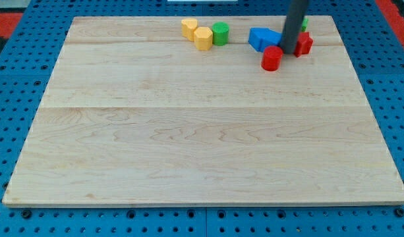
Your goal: Slightly move the red star to the right side
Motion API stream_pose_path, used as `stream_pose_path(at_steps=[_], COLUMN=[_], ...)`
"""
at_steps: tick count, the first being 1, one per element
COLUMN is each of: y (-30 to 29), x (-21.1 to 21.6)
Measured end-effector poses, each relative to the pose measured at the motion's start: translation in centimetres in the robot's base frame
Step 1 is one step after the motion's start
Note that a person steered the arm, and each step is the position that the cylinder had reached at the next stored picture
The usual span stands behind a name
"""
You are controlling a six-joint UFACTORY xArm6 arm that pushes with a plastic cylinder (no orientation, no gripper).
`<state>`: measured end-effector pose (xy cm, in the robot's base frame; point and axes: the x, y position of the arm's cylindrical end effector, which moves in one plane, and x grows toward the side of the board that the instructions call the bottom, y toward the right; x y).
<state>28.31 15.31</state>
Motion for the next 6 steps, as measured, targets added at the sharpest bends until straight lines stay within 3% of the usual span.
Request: stream_pose_path(at_steps=[1, 4, 5, 6], y=[-3.1, 2.9, 1.7, 6.4], x=[-3.0, -0.3, 3.0, 8.4])
